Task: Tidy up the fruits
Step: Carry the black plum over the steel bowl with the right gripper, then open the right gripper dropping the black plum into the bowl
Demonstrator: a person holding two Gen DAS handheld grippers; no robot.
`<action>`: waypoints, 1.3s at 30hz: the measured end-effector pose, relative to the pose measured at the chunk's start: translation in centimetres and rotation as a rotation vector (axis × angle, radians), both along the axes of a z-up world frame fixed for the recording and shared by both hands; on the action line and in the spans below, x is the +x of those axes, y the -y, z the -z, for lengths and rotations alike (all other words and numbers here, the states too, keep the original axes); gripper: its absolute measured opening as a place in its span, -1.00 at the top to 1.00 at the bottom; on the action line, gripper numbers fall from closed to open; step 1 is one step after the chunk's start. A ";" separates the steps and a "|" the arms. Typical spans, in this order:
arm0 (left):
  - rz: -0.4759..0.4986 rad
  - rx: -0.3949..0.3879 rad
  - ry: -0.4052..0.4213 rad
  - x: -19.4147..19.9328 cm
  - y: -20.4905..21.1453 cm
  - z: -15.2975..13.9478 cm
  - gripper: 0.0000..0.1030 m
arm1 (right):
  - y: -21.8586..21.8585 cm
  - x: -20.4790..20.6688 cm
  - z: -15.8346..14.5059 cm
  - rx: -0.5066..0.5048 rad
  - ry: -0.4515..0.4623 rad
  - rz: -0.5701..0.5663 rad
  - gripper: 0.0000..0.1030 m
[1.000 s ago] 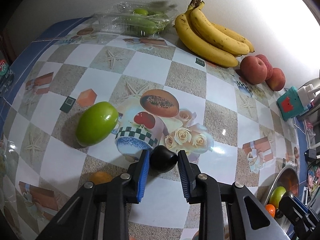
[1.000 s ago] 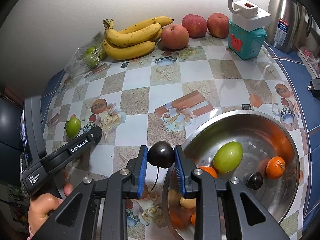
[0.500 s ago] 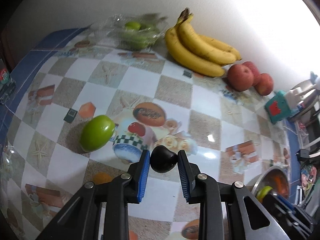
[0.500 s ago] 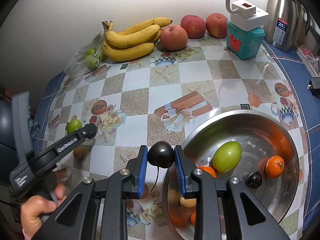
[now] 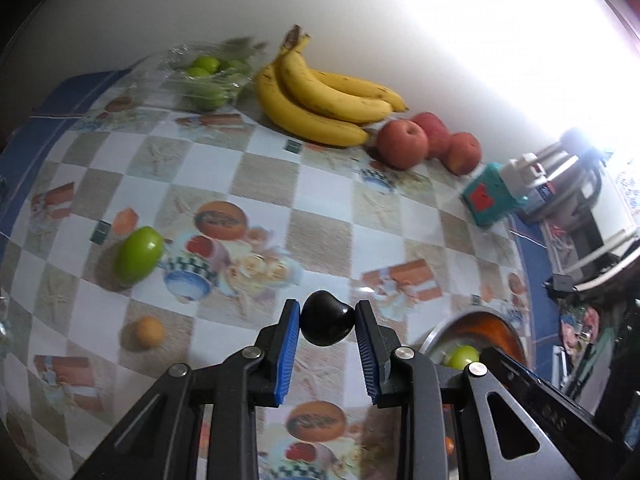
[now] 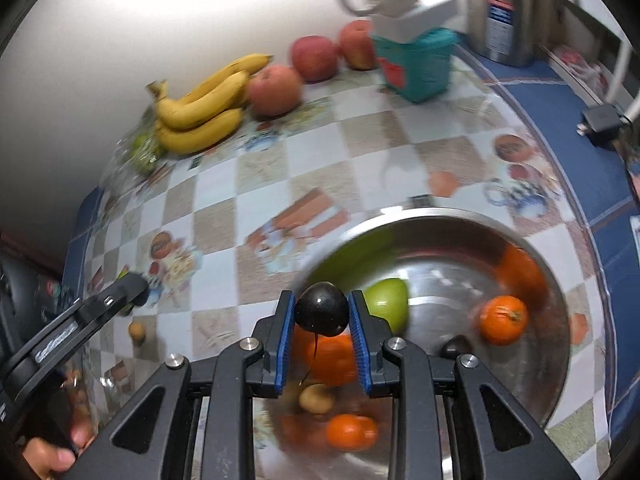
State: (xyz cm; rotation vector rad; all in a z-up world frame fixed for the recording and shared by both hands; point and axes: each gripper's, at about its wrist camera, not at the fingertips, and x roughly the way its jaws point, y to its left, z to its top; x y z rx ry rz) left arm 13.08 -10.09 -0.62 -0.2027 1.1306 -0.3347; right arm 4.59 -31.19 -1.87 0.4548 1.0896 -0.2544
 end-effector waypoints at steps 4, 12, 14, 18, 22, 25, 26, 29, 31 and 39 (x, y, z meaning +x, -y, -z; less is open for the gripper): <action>0.059 -0.025 -0.023 -1.0 1.8 0.0 0.41 | 2.3 -1.0 0.3 0.008 -0.005 0.067 0.46; 0.222 -0.028 -0.043 -3.9 6.7 -0.1 0.41 | 6.0 -2.6 1.3 0.068 -0.026 0.162 0.46; 0.260 -0.025 -0.047 -4.6 7.9 -0.1 0.41 | 6.4 -2.7 1.5 0.077 -0.027 0.171 0.46; 0.343 0.025 -0.058 -6.1 10.4 0.8 0.41 | 6.7 -2.6 1.8 0.083 -0.022 0.174 0.46; 0.422 0.051 -0.080 -7.4 12.6 1.9 0.41 | 7.0 -2.5 2.2 0.090 -0.027 0.170 0.46; 0.456 0.080 -0.094 -8.2 13.6 2.6 0.41 | 7.2 -2.4 2.7 0.096 -0.038 0.168 0.45; 0.462 0.083 -0.099 -8.3 13.8 2.8 0.41 | 7.2 -2.4 2.9 0.096 -0.043 0.169 0.45; 0.470 0.080 -0.116 -8.4 14.1 3.2 0.41 | 7.4 -2.4 3.5 0.102 -0.059 0.174 0.45; 0.470 0.084 -0.121 -8.5 14.1 3.4 0.41 | 7.5 -2.4 3.8 0.105 -0.066 0.177 0.45; 0.476 0.112 -0.153 -8.4 14.7 4.7 0.41 | 7.6 -2.3 4.4 0.106 -0.084 0.178 0.45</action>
